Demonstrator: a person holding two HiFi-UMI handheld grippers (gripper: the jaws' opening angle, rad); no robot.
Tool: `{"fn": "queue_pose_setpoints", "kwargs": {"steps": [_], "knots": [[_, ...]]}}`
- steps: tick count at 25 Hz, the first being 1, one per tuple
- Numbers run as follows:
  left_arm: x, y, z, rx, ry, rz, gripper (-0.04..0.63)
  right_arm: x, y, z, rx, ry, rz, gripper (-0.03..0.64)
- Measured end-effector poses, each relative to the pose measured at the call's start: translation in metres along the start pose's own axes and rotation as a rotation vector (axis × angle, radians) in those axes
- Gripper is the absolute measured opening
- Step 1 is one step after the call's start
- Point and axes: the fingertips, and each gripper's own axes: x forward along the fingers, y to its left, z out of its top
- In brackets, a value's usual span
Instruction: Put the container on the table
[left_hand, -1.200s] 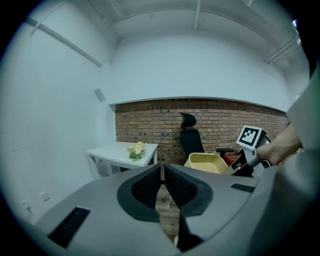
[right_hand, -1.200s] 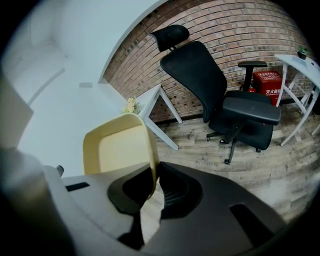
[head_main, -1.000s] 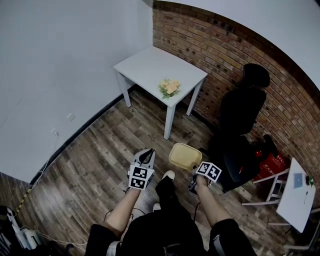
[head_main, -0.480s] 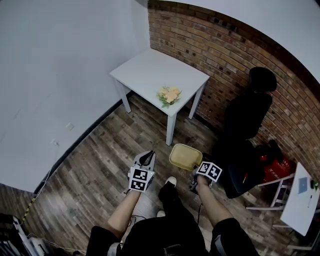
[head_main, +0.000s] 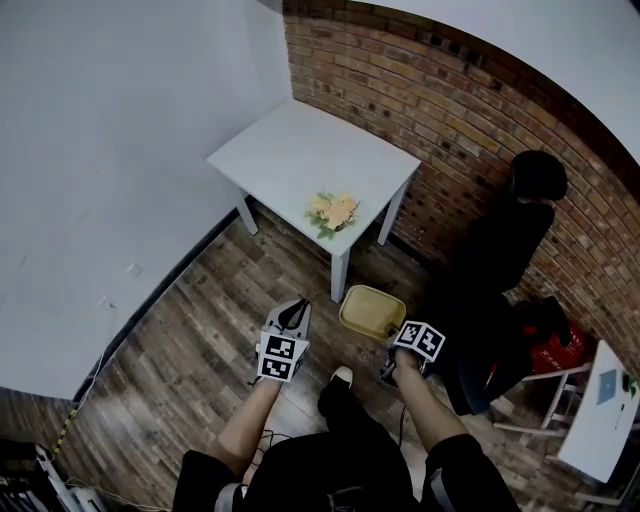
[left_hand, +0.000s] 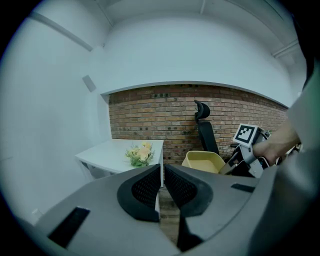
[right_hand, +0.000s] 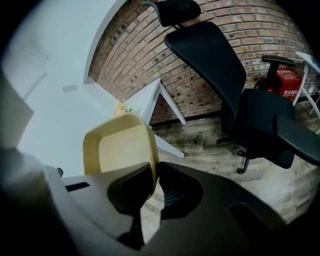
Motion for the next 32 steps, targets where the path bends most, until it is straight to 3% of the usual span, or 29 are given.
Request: {"fn": "queue_pose_setpoints", "kwargs": {"steps": [12, 32], "knots": [[0.096, 0.048, 0.055, 0.027, -0.008, -0.006, 0.034, 0.054, 0.022, 0.103, 0.033, -0.034, 0.007, 0.04], [0.188, 0.091, 0.112, 0.042, -0.048, -0.035, 0.034, 0.093, 0.025, 0.199, 0.079, -0.08, -0.024, 0.04]]}}
